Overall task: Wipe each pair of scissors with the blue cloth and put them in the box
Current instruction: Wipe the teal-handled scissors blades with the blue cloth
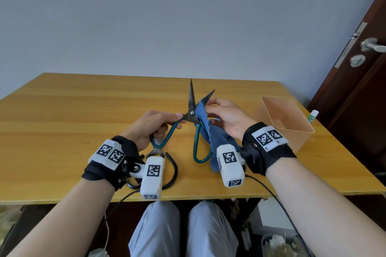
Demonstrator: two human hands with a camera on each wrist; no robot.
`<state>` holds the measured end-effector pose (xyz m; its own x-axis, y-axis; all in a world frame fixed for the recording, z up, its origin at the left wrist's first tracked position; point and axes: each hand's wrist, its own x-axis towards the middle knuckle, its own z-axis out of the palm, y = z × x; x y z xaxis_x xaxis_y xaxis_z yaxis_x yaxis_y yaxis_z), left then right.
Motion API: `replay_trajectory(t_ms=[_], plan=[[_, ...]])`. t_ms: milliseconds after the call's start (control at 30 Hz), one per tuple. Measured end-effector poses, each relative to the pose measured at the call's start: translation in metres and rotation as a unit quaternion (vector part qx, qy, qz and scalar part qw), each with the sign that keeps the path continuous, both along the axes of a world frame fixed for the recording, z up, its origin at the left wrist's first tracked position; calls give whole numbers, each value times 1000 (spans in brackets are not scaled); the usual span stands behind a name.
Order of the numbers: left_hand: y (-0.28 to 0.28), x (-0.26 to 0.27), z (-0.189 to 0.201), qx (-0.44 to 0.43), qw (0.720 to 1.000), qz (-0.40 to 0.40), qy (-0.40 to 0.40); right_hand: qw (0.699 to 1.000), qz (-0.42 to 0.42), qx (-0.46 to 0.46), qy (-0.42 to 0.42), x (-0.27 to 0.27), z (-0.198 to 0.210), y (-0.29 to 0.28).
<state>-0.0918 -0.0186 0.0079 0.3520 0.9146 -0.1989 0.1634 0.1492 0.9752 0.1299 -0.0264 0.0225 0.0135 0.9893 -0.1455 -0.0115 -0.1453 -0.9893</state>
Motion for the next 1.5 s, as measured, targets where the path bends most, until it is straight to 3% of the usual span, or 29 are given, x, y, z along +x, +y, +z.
replay_trajectory(t_ms=[133,300,567,867,1100,1300,1500], plan=[[1,2,7,11,998,-19,54,999,-4,6,-35,-3,-3,-3],[-1,7,8,29,996,-3,86,1000,-15,10,-22,-9,-2,-7],[-4,12,12,26,996,35,74,998,-63,13,4,-17,1,-9],[-8,6,14,50,994,10,101,999,-21,-19,-17,-14,7,-16],[-10,8,15,41,994,19,100,999,-30,-8,20,-15,8,-21],[-11,7,18,38,995,-11,87,998,-46,-6,31,-18,9,-23],[-11,7,29,66,983,-61,158,1000,-21,-7,15,-23,7,-22]])
